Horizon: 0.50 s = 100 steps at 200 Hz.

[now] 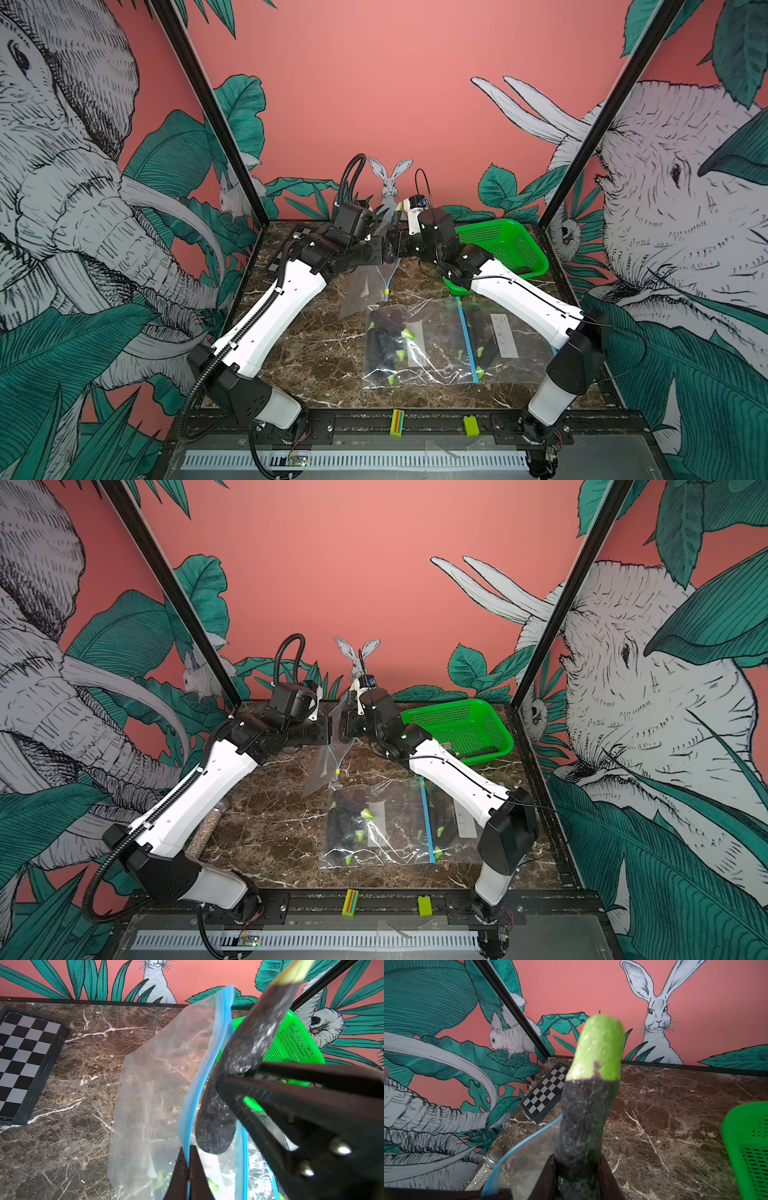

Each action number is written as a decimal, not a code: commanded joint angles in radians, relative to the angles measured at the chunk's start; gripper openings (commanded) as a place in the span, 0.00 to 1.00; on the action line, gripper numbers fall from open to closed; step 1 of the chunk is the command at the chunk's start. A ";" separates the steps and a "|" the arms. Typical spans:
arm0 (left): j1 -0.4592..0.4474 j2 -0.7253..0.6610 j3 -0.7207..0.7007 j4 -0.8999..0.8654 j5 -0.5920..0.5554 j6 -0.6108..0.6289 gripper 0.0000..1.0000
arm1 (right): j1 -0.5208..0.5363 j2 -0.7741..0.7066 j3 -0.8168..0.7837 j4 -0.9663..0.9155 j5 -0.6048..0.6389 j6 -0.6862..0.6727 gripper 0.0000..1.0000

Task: Place the eggplant in a zip-top bag and seal the zipper
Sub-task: Place the eggplant in the zipper food storage bag.

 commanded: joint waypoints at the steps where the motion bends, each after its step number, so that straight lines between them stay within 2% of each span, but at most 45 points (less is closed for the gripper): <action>1: 0.012 -0.028 0.015 0.009 0.002 0.000 0.00 | 0.020 -0.031 -0.032 0.042 0.026 -0.038 0.15; 100: 0.019 -0.018 -0.012 0.035 0.021 -0.011 0.00 | 0.062 -0.106 -0.100 0.082 0.013 0.006 0.22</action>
